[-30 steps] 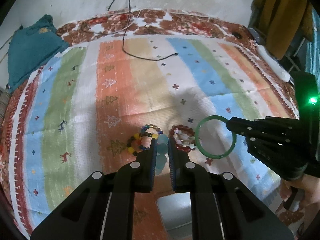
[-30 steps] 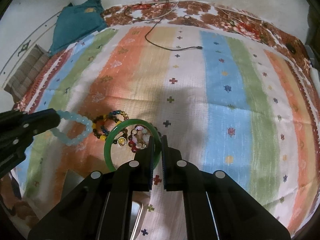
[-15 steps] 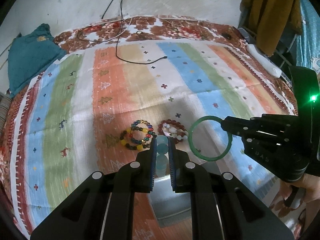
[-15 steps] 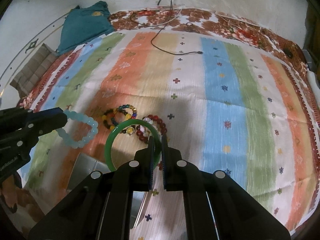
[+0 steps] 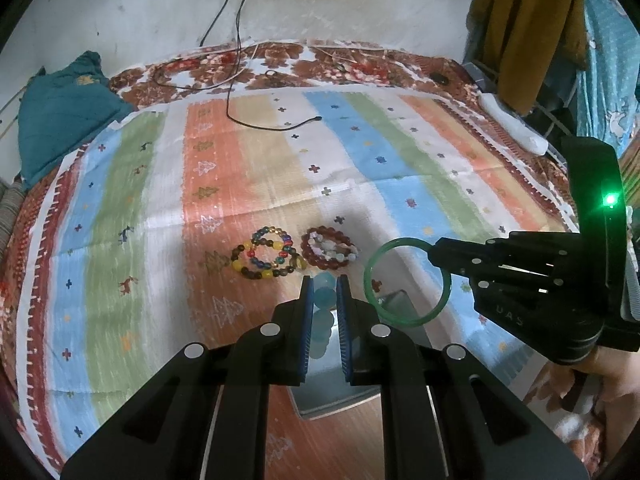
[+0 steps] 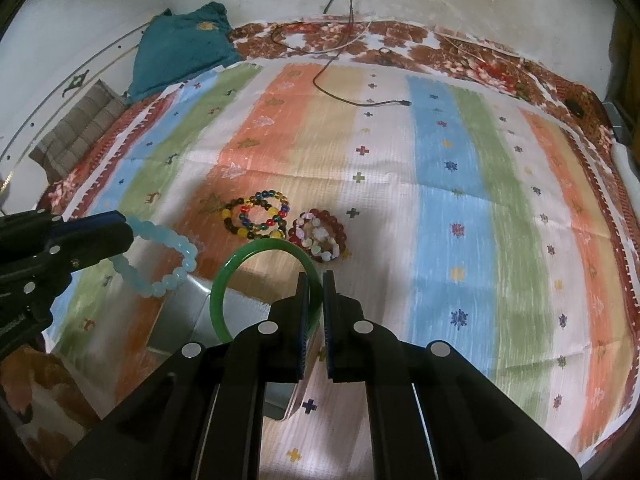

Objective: Organize jewelry
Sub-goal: 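Lift and carry the bangle and blue bracelet with both tools over the tin, then open the right tool dropping the bangle into the tin while the left tool releases the blue bracelet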

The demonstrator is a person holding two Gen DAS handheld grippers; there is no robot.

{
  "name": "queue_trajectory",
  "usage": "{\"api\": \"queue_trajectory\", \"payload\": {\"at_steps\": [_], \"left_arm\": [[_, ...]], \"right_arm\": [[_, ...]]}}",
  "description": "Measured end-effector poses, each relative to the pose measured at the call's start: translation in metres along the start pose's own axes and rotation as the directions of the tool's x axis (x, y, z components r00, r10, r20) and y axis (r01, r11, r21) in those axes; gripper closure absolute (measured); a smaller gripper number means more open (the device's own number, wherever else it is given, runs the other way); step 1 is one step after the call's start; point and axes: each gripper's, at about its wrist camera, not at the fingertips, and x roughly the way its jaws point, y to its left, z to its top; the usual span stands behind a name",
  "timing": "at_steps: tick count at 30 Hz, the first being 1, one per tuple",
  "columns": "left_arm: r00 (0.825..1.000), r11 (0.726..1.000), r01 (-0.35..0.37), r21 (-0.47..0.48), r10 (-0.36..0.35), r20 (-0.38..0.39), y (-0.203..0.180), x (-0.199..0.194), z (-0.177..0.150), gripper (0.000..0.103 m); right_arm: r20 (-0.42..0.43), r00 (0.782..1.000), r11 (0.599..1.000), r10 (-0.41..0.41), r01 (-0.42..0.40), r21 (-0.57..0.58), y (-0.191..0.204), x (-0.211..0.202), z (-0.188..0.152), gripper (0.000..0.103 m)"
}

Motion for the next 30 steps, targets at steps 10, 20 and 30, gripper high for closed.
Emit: {"api": "queue_trajectory", "payload": {"at_steps": [10, 20, 30], "left_arm": [[1.000, 1.000, 0.011, 0.004, -0.011, 0.022, -0.007, -0.012, -0.016, 0.092], [1.000, 1.000, 0.012, 0.009, -0.012, 0.011, -0.010, -0.013, -0.021, 0.092], [0.999, 1.000, -0.013, 0.010, 0.013, -0.041, -0.009, -0.003, -0.023, 0.091]], "right_arm": [[0.000, 1.000, 1.000, -0.002, 0.002, -0.015, 0.008, -0.006, -0.016, 0.095], [-0.005, 1.000, 1.000, 0.014, -0.014, -0.014, 0.011, -0.008, -0.021, 0.095], [-0.069, 0.995, 0.998, 0.069, -0.070, -0.009, 0.014, 0.002, -0.023, 0.094]]}}
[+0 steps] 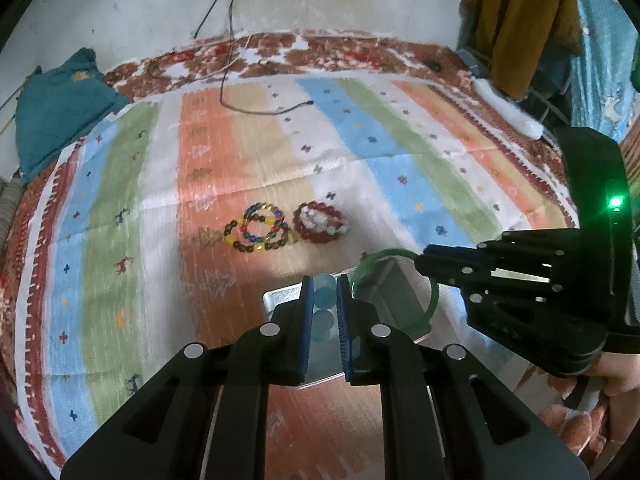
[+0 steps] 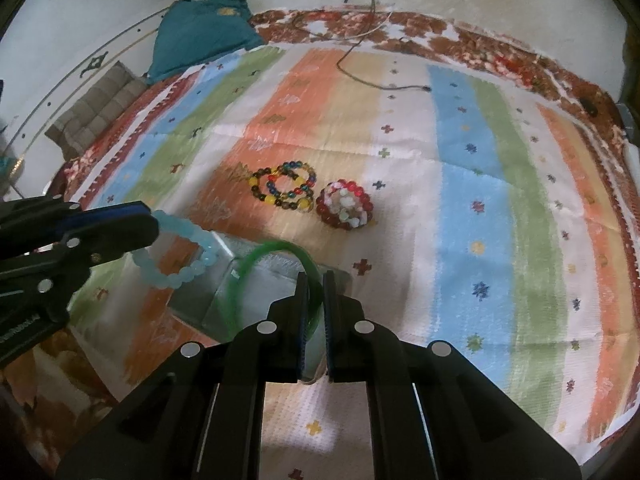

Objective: Organize jewelry
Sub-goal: 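Open the right tool dropping the bangle into the tin while the left tool releases the blue bracelet, then move both tools back over the remaining bracelets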

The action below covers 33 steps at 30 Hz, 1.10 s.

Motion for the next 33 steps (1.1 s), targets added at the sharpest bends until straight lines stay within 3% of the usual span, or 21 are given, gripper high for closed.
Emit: {"api": "queue_trajectory", "payload": {"at_steps": [4, 7, 22, 33], "left_arm": [[0.999, 0.998, -0.034, -0.049, 0.034, 0.006, 0.012, -0.002, 0.002, 0.087], [0.999, 0.996, -0.049, -0.072, 0.049, 0.006, 0.020, -0.002, 0.003, 0.082], [0.997, 0.995, -0.074, -0.070, 0.073, -0.019, 0.023, 0.006, 0.006, 0.064], [0.990, 0.987, -0.133, -0.089, 0.128, -0.058, 0.040, 0.029, 0.026, 0.047]], "right_arm": [[-0.012, 0.999, 0.999, -0.033, 0.033, 0.034, -0.007, 0.002, 0.000, 0.089], [-0.004, 0.999, 0.997, -0.047, 0.048, 0.061, -0.014, 0.000, 0.001, 0.075], [-0.020, 0.998, 0.994, -0.063, 0.065, 0.085, -0.022, 0.006, 0.007, 0.060], [-0.020, 0.997, 0.993, -0.075, 0.077, 0.090, -0.028, 0.014, 0.024, 0.040]]}}
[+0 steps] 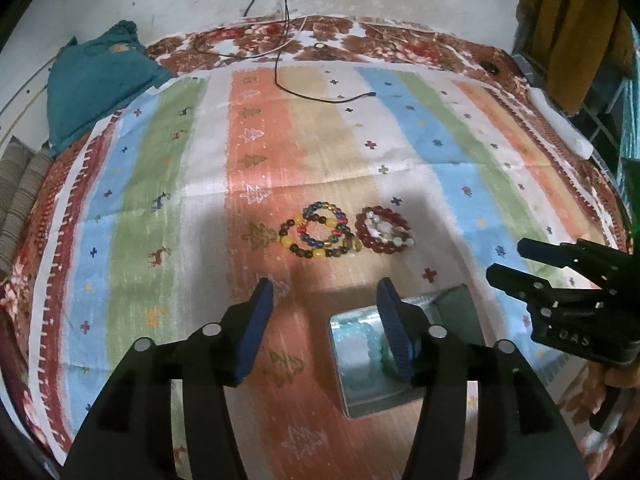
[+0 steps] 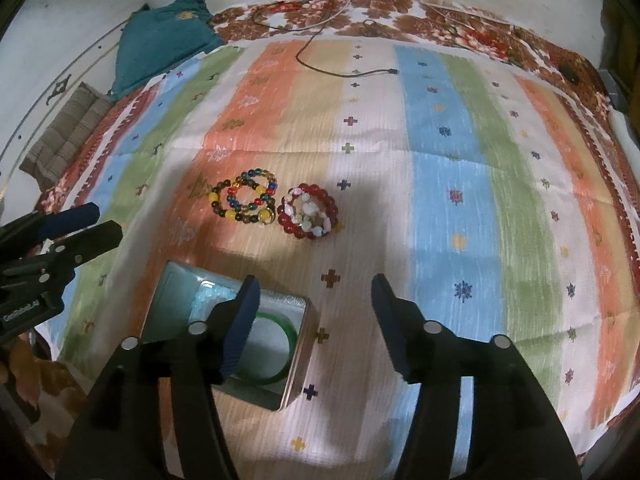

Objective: Organize jewelry
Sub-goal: 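Move both tools back over the remaining bracelets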

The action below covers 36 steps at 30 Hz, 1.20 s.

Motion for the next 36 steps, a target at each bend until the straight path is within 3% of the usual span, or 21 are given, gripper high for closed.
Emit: {"api": "queue_trajectory", "payload": {"at_steps": [9, 36], "left_arm": [[0.997, 0.998, -0.061, 0.011, 0.061, -0.040, 0.005, 0.028, 0.020, 0.043], [0.990, 0.994, -0.099, 0.035, 0.102, -0.095, 0.013, 0.082, 0.052, 0.042]], "right_arm": [[-0.049, 0.999, 1.000, -0.015, 0.013, -0.026, 0.000, 0.024, 0.016, 0.034], [-0.150, 0.988, 0.999, -0.035, 0.036, 0.009, -0.009, 0.077, 0.042, 0.034]]}}
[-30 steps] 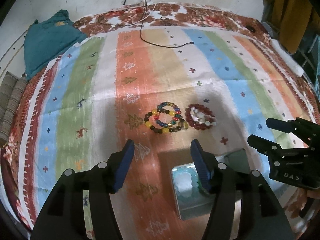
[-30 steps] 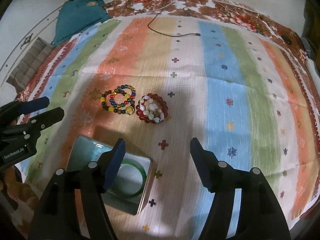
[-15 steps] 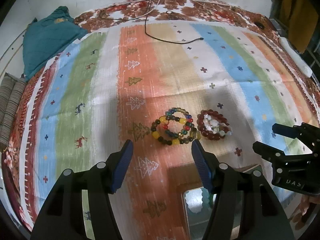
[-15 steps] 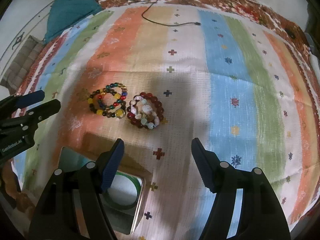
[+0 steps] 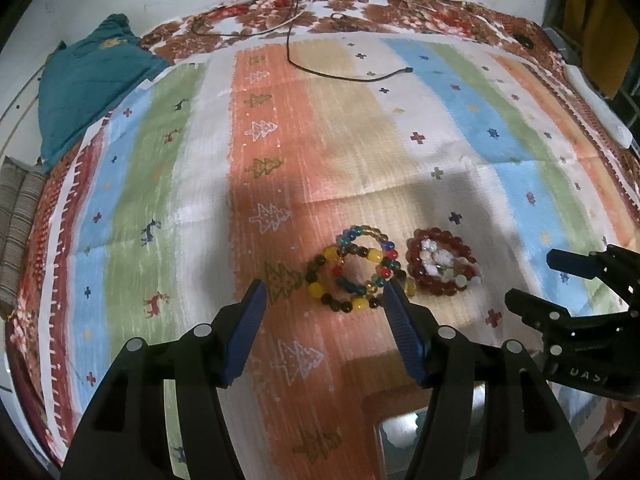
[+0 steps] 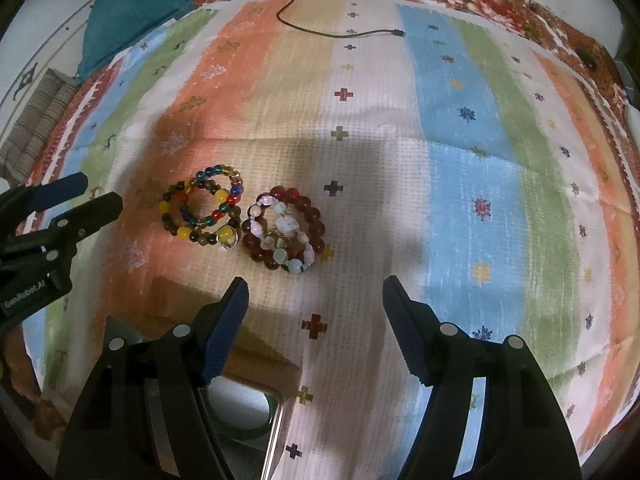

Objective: Organize jewelry
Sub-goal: 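Move both tools back over the remaining bracelets, then grasp the multicolour bead bracelet with the left tool while the right tool grasps the white bead bracelet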

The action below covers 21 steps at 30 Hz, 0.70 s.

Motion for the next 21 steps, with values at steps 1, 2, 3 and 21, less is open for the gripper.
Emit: {"api": "queue_trajectory", "payload": {"at_steps": [1, 2, 3, 21], "left_arm": [[1.000, 1.000, -0.005, 0.002, 0.005, -0.001, 0.000, 0.002, 0.001, 0.042], [1.000, 1.000, -0.008, 0.003, 0.008, -0.003, 0.001, 0.005, 0.002, 0.042], [1.000, 1.000, -0.009, 0.002, 0.009, -0.009, 0.002, 0.009, 0.003, 0.042], [0.998, 0.999, 0.016, 0.044, -0.014, -0.058, 0.000, 0.049, 0.018, 0.043]], "right_arm": [[-0.001, 1.000, 1.000, -0.002, 0.002, 0.000, 0.000, 0.001, 0.001, 0.034], [-0.004, 1.000, 1.000, -0.004, 0.004, 0.000, 0.000, 0.002, 0.002, 0.034], [-0.007, 1.000, 1.000, -0.006, 0.006, 0.001, 0.000, 0.004, 0.003, 0.034], [-0.064, 0.998, 1.000, -0.018, 0.017, -0.018, 0.001, 0.030, 0.018, 0.034]]}}
